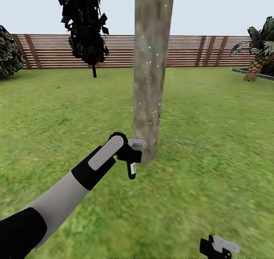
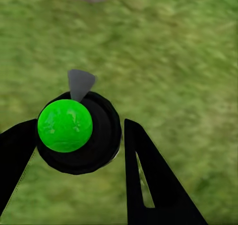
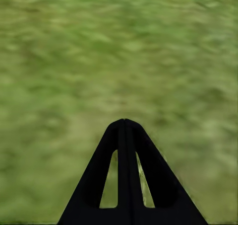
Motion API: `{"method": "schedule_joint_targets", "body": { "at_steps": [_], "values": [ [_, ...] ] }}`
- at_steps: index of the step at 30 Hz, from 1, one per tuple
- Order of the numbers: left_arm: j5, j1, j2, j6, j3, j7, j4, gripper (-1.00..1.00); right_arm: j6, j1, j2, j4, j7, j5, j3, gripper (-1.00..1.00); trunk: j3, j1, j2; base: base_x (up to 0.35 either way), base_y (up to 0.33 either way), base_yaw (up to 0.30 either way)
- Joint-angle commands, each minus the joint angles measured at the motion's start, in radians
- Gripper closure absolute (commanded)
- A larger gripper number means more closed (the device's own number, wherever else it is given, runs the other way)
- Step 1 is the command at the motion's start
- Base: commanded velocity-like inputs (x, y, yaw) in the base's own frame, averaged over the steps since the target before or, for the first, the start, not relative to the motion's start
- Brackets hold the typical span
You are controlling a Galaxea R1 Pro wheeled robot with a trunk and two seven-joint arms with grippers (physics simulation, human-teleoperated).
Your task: In the garden, pick up the pesticide atomizer on the floor and spray pesticide onto both trees until each tree trunk is fully covered.
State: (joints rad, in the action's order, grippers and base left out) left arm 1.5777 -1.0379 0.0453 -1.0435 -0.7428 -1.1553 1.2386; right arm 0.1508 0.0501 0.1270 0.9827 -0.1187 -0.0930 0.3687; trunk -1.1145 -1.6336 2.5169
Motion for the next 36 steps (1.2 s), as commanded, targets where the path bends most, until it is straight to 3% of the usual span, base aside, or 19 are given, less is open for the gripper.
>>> {"method": "schedule_joint_targets", "body": {
  "at_steps": [1,10,20,23,26,29,36],
  "values": [
    [0.008,-0.001,0.000,-0.004,0.001,-0.010,0.001,1.00,0.001,0.000,0.001,0.001,-0.002,-0.010,0.003,1.00,-0.001,0.000,0.000,-0.025,0.324,-0.027],
    [0.007,-0.001,-0.001,-0.004,0.004,0.002,0.000,1.00,0.001,0.000,0.001,-0.001,0.004,-0.010,0.003,1.00,-0.001,0.000,0.000,0.026,0.329,-0.146],
    [-0.002,-0.001,-0.003,-0.004,-0.001,0.011,-0.013,1.00,0.001,0.000,0.001,-0.001,0.017,-0.010,0.003,1.00,-0.001,0.000,0.000,0.207,0.280,-0.110],
    [-0.117,0.000,-0.006,-0.004,-0.002,0.031,-0.016,1.00,0.001,0.000,0.000,-0.001,0.017,-0.010,0.004,1.00,-0.001,0.000,0.000,0.241,0.257,-0.006],
    [-0.290,0.017,-0.007,-0.004,-0.001,0.193,-0.027,1.00,0.001,0.000,0.000,-0.001,0.017,-0.010,0.004,1.00,-0.001,0.000,0.000,0.248,0.249,-0.007],
    [-0.377,0.028,-0.006,-0.004,0.000,0.300,-0.032,1.00,0.001,0.000,0.000,-0.002,0.017,-0.009,0.004,1.00,-0.001,0.000,0.000,0.266,0.214,-0.061],
    [-0.404,0.031,-0.006,-0.004,-0.004,0.331,-0.032,1.00,0.001,0.000,-0.002,-0.002,0.017,-0.008,0.005,1.00,-0.001,0.000,0.000,0.165,0.066,-0.120]
  ]
}}
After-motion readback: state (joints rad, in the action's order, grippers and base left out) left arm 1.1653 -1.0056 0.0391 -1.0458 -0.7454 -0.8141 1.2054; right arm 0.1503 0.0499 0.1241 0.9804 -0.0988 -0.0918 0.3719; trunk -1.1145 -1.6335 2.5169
